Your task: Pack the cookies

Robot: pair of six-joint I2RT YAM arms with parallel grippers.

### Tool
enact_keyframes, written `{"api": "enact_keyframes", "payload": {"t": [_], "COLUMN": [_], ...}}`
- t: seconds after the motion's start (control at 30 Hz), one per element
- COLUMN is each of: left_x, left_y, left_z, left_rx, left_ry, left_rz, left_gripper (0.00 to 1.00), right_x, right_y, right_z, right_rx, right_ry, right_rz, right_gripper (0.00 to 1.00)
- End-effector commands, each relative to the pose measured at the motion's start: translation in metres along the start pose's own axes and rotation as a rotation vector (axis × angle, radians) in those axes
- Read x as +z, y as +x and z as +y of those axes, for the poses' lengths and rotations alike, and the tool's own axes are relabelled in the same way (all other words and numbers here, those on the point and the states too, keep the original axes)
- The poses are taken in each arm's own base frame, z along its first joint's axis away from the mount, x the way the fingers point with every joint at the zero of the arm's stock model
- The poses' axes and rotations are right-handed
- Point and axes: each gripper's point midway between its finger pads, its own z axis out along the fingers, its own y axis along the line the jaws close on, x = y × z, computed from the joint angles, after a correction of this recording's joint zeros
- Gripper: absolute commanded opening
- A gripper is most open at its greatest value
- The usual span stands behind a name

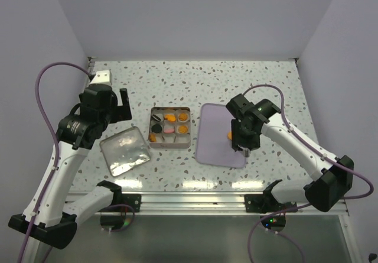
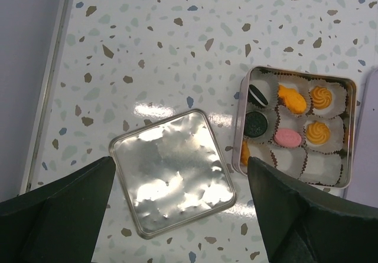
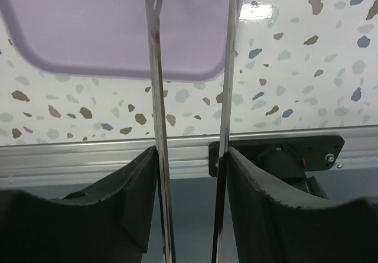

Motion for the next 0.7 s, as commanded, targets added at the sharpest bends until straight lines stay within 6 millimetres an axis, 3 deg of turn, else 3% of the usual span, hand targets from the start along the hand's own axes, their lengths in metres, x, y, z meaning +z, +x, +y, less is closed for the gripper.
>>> {"api": "enact_keyframes", "payload": {"t": [0.0, 0.67], "left_x": [-0.006, -0.002], "left_y": [-0.019, -0.025], "left_z": [0.0, 0.002], "left_rx": [-0.002, 0.003], "left_ry": [0.001, -0.031], "left_rz": [-0.067, -0.066], "left_gripper": [1.0, 1.0], "right_x": [0.002, 0.022], "right_y": [-0.007, -0.019], "right_z": [0.001, 0.013], "right_rx": [0.02, 0.036], "right_ry": [-0.029, -0.105], "right_rz": [-0.039, 0.008], "right_gripper": [0.51, 0.49]}}
